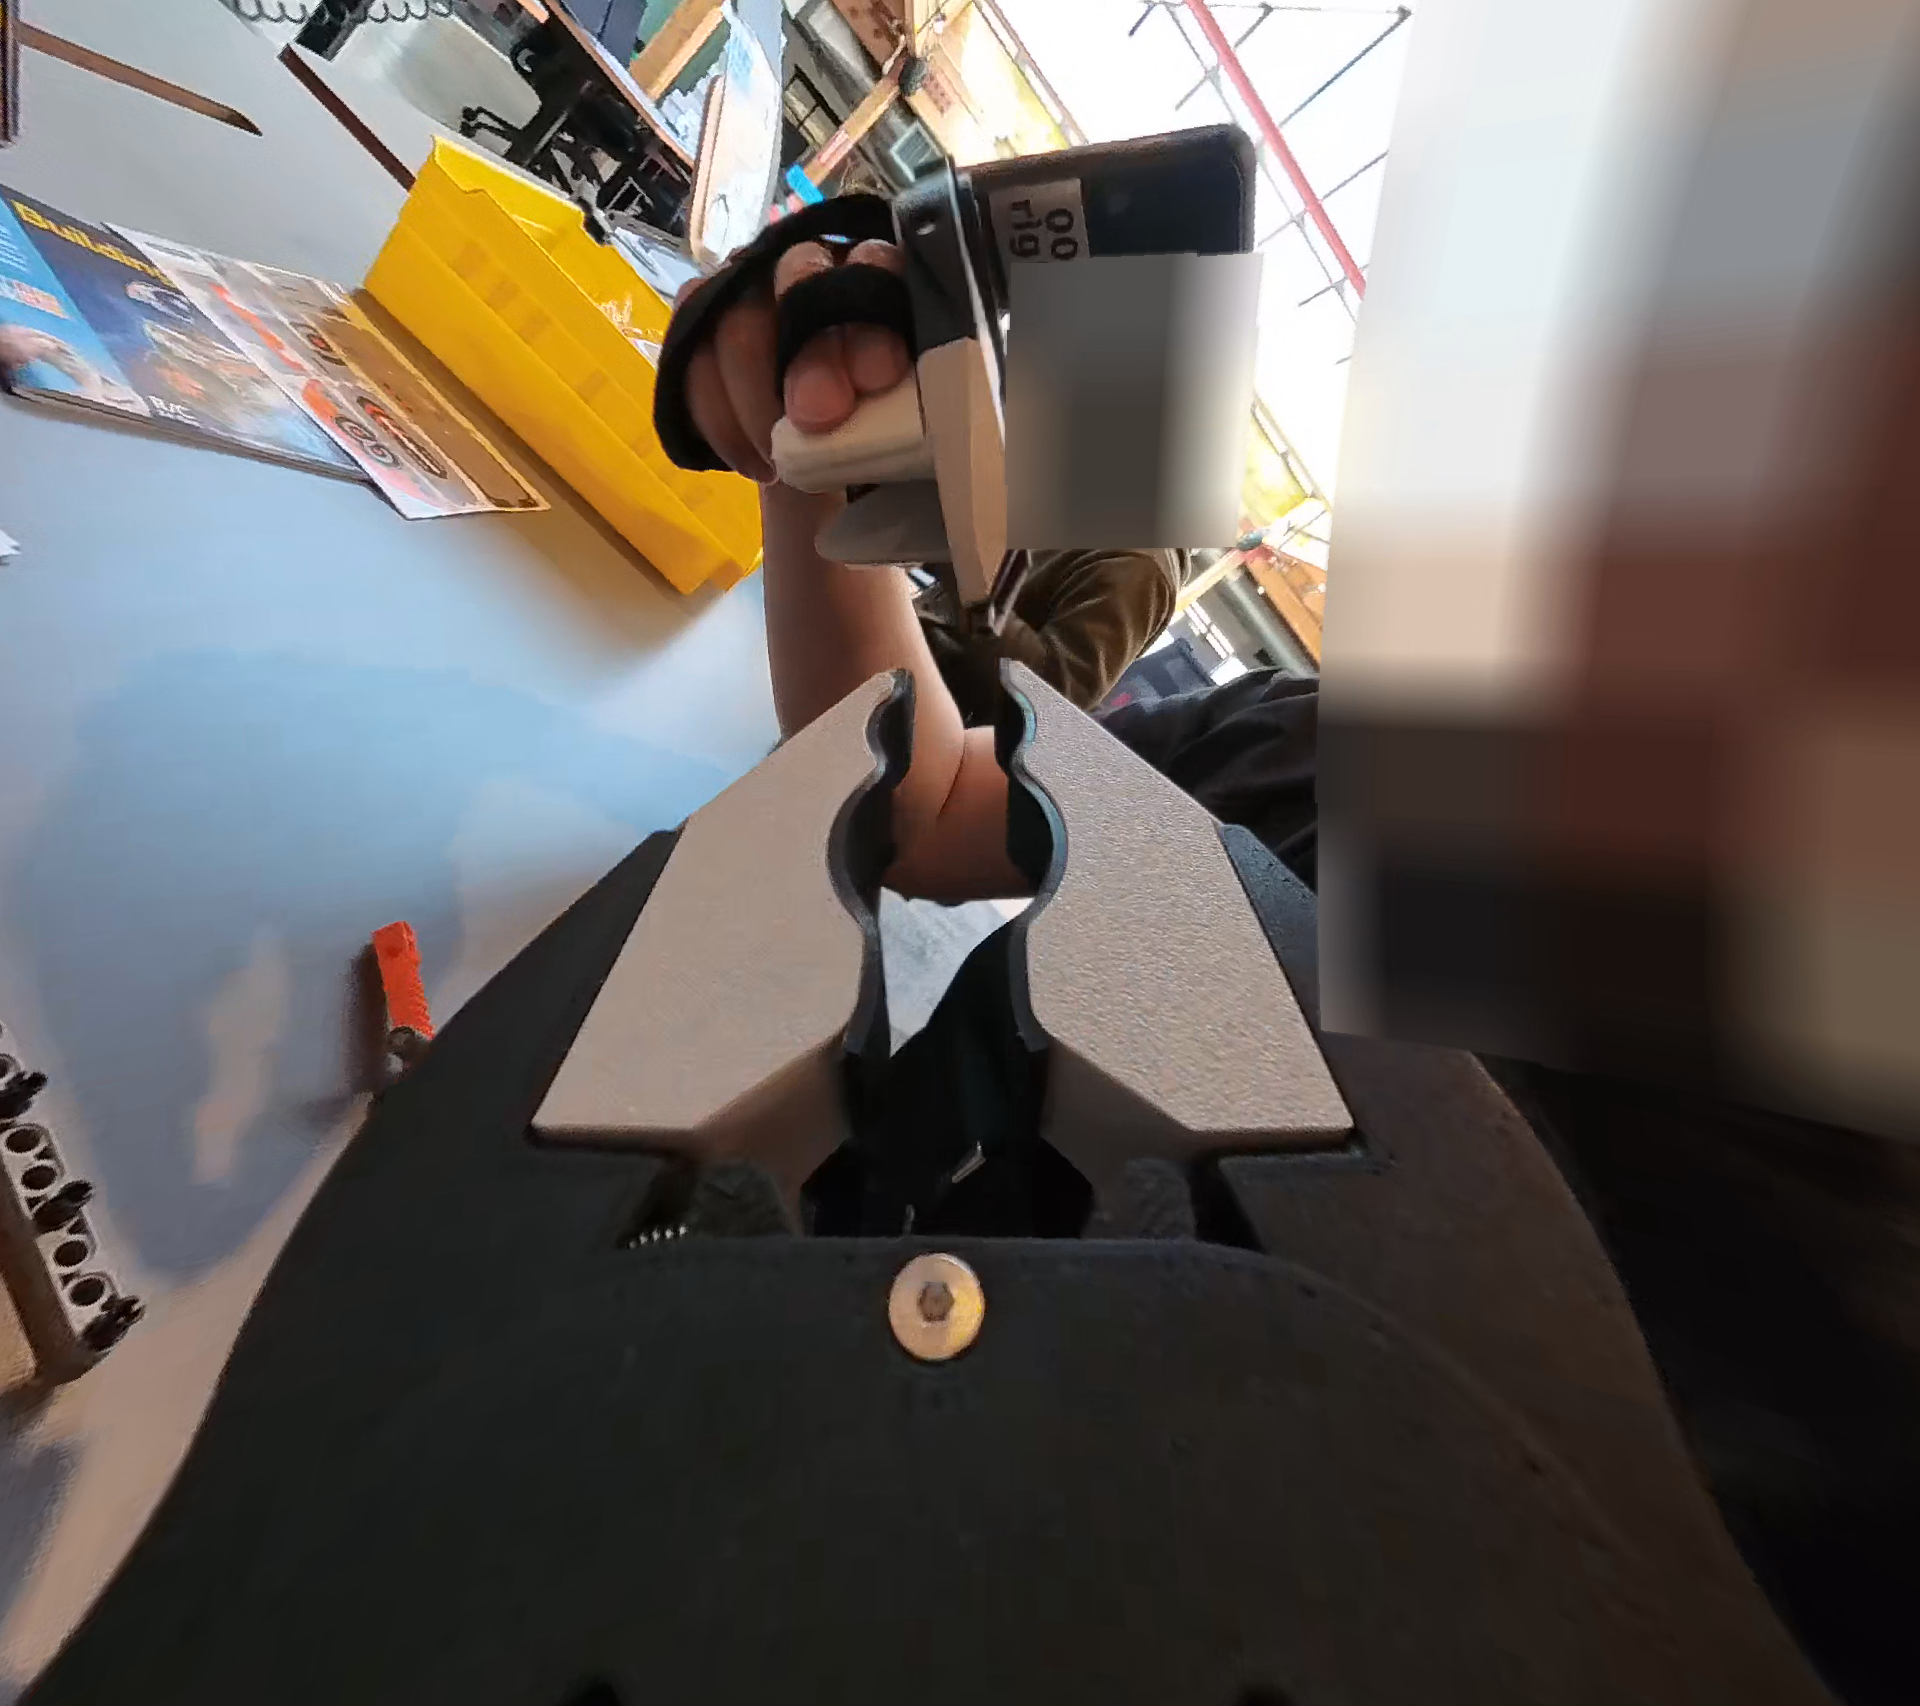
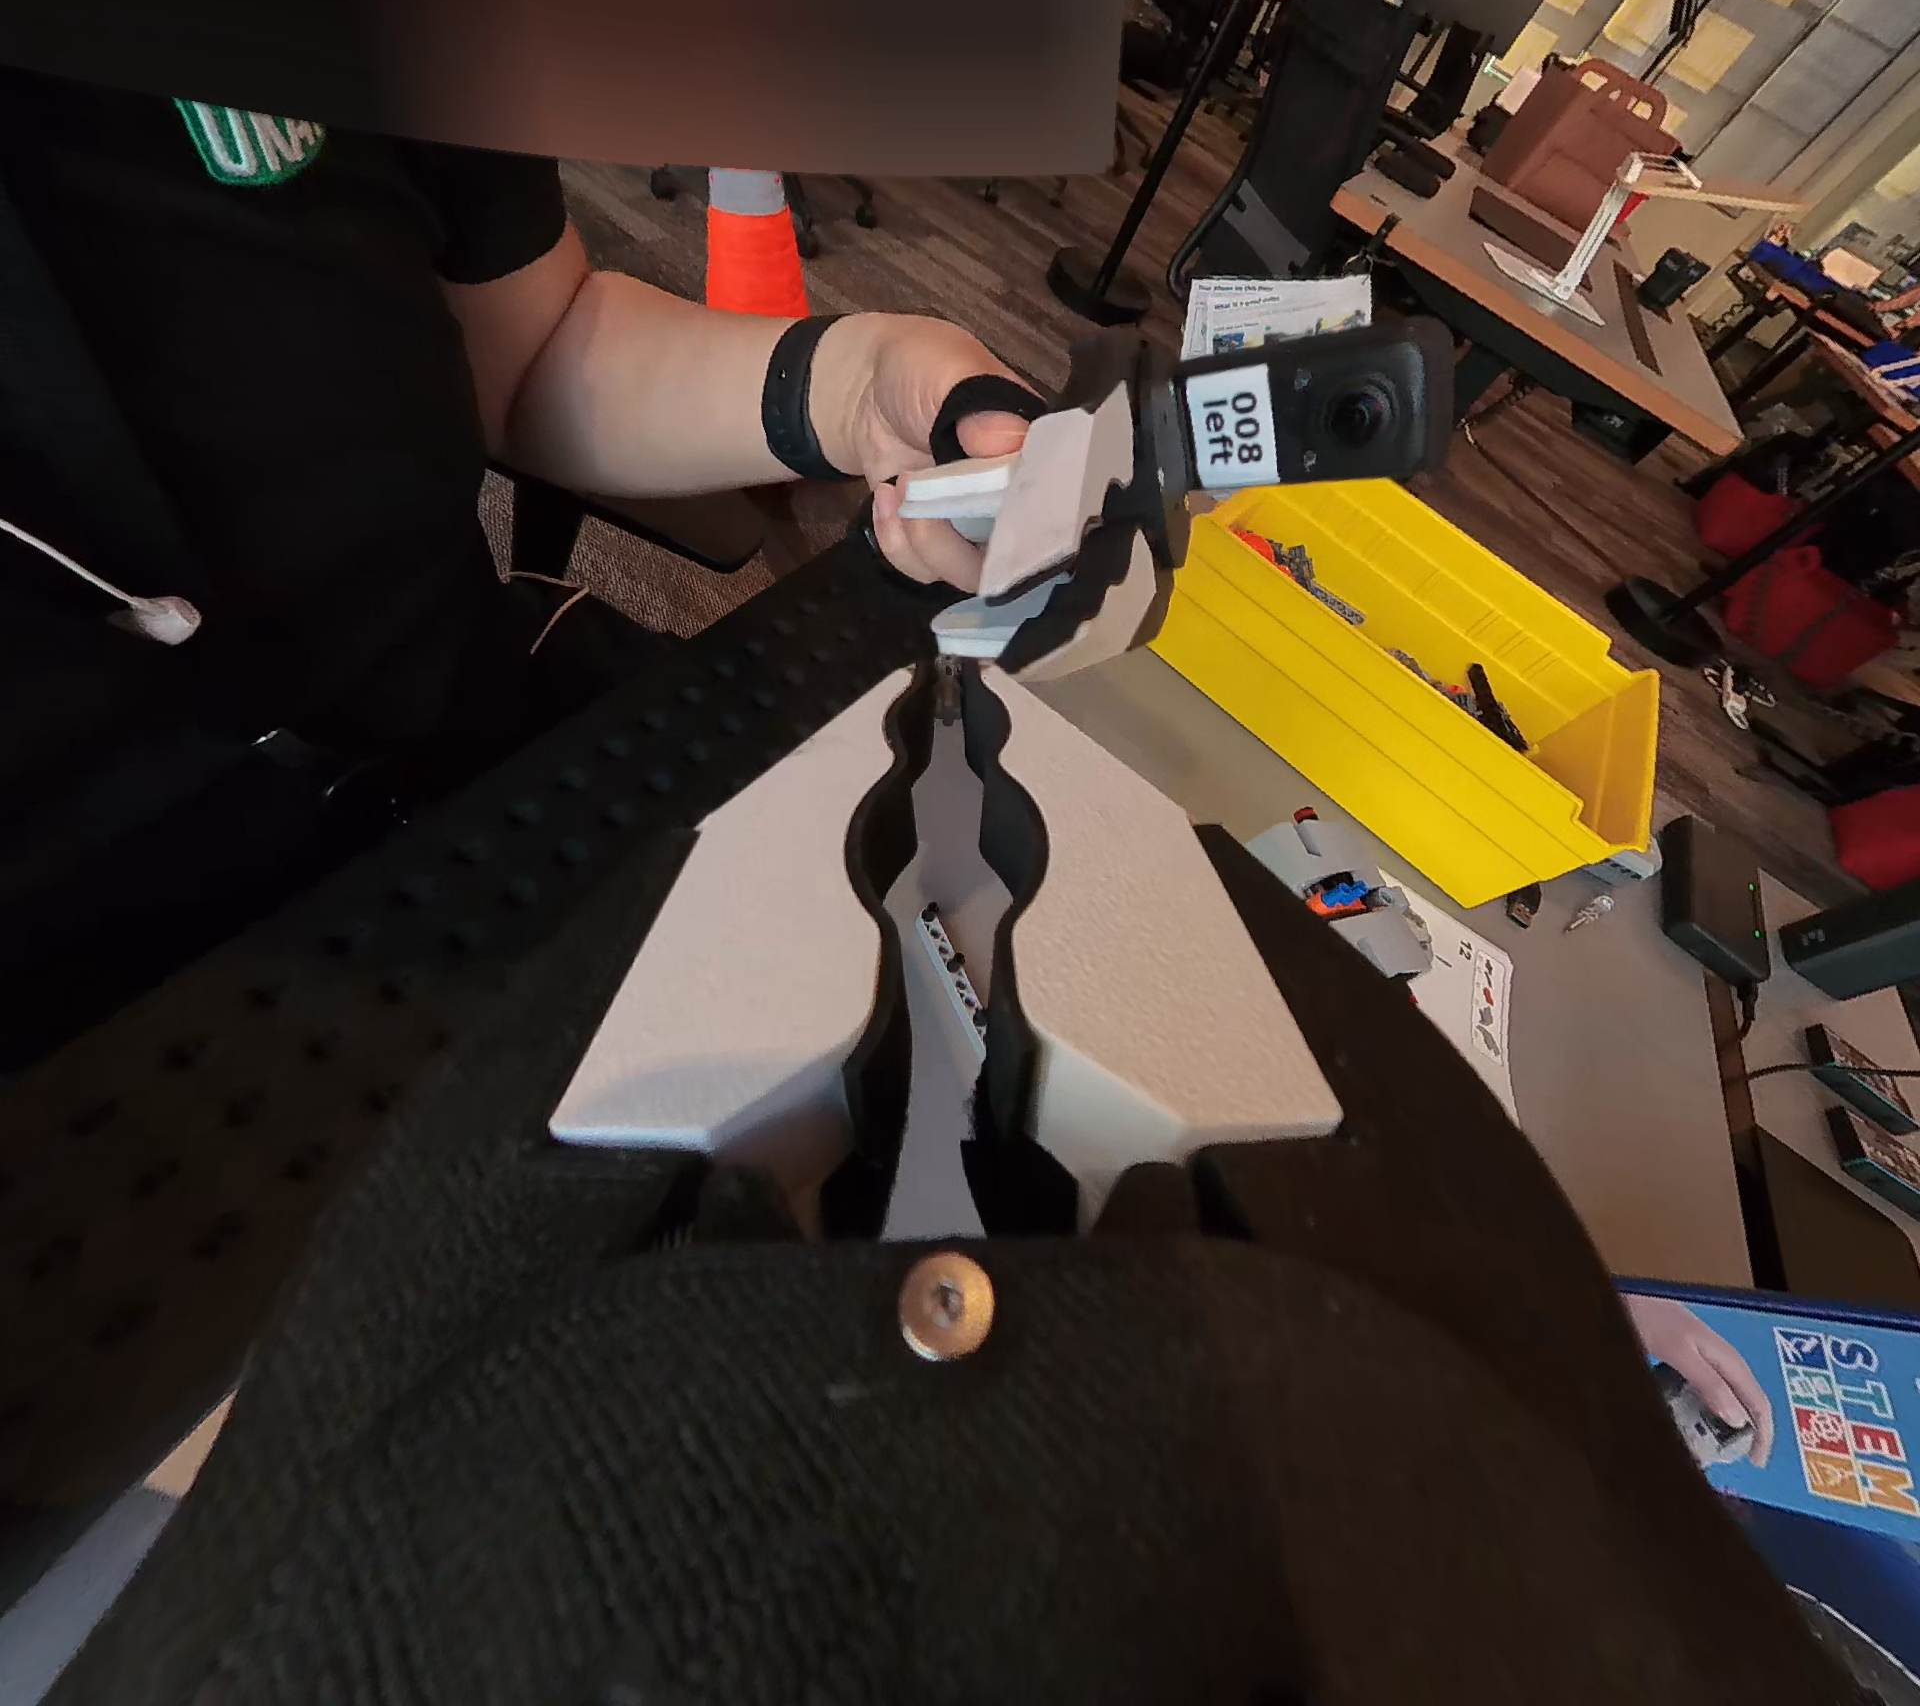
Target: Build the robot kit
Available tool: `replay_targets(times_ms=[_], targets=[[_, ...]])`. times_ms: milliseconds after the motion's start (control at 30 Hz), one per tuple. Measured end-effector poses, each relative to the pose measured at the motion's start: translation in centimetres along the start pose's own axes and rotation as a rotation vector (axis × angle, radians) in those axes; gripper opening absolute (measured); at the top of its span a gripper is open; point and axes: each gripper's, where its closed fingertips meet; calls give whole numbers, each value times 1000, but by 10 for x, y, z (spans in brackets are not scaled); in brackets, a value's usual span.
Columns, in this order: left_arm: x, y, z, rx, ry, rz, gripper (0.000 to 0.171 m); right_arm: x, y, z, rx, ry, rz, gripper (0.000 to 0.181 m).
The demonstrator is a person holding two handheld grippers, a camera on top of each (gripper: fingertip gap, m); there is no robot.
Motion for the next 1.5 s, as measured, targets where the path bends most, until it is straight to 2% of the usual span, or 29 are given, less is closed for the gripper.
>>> replay_targets(times_ms=[33, 133, 200, 233, 300, 333, 433, 500, 633, 800, 900, 1033, 1167, 1267, 1300, 1367, 1500], targets=[[2, 0, -3, 21, -11, 24, 12, 0, 0, -1, 3, -2, 0, 4], [15, 3, -9, 89, -90, 135, 12, 0, -1, -5, 27, -4, -1, 4], [38, 16, -16, 171, -168, 319, 14, -2, -1, -10, 56, 4, -12, 4], [53, 25, -20, 225, -211, 443, 19, -3, 0, -13, 71, 5, -20, 4], [84, 50, -24, 330, -290, 707, 48, -7, 4, -17, 92, -1, -36, 4], [94, 59, -29, 395, -323, 800, 54, -9, 6, -19, 103, -9, -46, 4], [118, 70, -49, 568, -341, 939, 46, -17, 13, -30, 146, -20, -82, 4], [134, 75, -59, 630, -322, 1000, 39, -20, 17, -33, 157, -27, -97, 4], [158, 82, -67, 673, -303, 1091, 30, -24, 21, -35, 162, -29, -117, 4], [175, 85, -79, 774, -324, 1166, 31, -29, 23, -47, 216, -33, -142, 4], [177, 86, -76, 776, -371, 1207, 34, -32, 26, -55, 258, -26, -163, 4], [174, 85, -81, 782, -361, 1182, 21, -36, 32, -55, 260, -29, -189, 4], [168, 91, -88, 771, -282, 1164, 29, -39, 37, -57, 266, -35, -207, 4], [164, 91, -93, 798, -272, 1132, 13, -41, 37, -61, 272, -45, -213, 4], [163, 93, -93, 827, -294, 1142, 5, -44, 36, -64, 284, -55, -221, 4], [164, 104, -87, 909, -401, 1235, 5, -47, 33, -77, 320, -93, -227, 4], [162, 121, -56, 1225, -928, 1494, 6, -52, 29, -100, 394, -151, -233, 4]])
Point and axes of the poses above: each gripper's, where its closed fingertips meet, y back along the fingers, z out of its top, x = y × z across the jaws, and after that the axes turned 11 degrees about -z, right-handed
